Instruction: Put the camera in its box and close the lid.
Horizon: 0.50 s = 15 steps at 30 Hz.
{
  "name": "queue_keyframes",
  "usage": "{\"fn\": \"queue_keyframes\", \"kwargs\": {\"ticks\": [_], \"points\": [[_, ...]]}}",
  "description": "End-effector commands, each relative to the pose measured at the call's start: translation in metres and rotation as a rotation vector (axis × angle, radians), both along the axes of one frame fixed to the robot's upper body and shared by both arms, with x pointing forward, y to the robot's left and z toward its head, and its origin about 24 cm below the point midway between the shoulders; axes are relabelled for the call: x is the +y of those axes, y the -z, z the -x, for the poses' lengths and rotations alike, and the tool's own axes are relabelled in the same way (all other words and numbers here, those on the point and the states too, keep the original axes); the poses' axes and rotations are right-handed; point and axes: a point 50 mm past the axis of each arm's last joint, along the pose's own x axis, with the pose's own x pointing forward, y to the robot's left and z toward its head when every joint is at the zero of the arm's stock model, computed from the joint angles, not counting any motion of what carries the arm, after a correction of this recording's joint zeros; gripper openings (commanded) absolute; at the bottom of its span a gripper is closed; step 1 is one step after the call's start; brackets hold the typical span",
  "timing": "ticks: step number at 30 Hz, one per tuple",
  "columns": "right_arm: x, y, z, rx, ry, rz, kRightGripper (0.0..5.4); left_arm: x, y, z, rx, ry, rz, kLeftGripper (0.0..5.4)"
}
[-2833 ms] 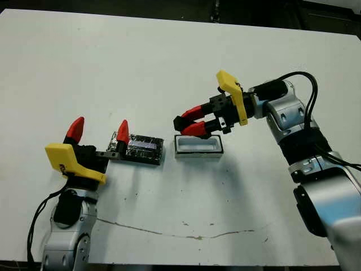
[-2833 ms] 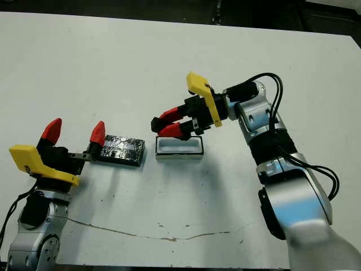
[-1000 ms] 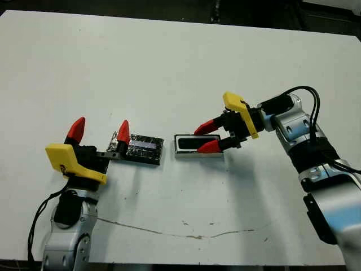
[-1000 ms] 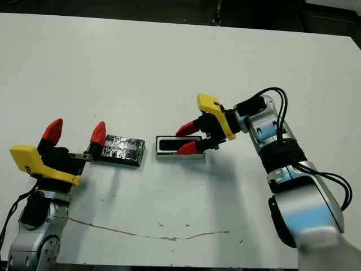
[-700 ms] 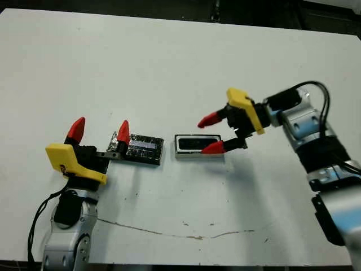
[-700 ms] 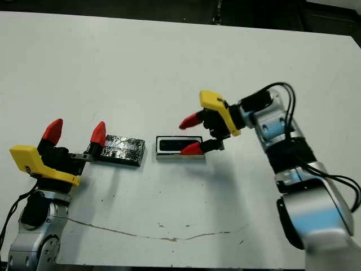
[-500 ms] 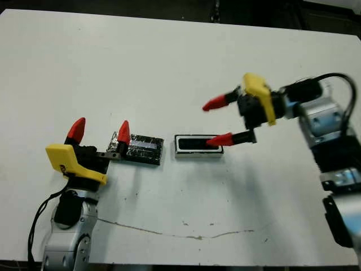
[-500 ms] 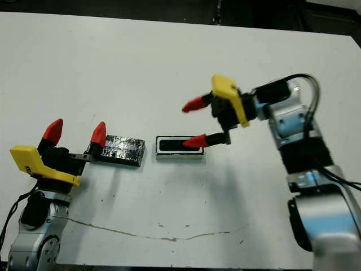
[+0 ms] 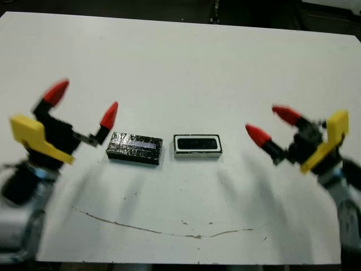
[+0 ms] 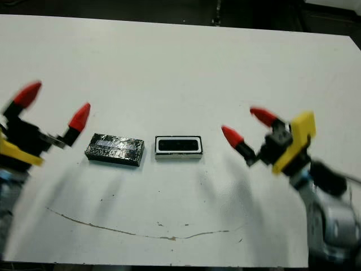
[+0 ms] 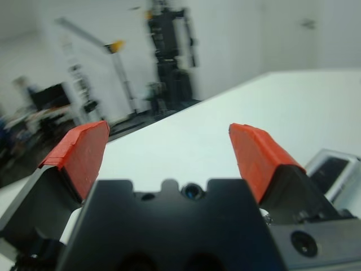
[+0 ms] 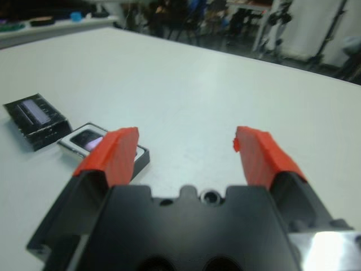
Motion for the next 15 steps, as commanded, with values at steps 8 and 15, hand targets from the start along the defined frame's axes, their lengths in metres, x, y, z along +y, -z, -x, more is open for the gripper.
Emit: {"fn": "queue_keyframes", "kwargs": {"ticks": [8, 15], "points": [[0.008, 0.029, 0.014, -0.001, 0.161, -0.141, 2.75, -0.001, -0.05, -0.036, 0.191, 0.374, -0.553, 5.4], [0.009, 0.028, 0.012, -0.005, 0.194, -0.152, 1.75, -0.009, -0.034, -0.057, 0.443, 0.7, -0.526, 5.4]]}}
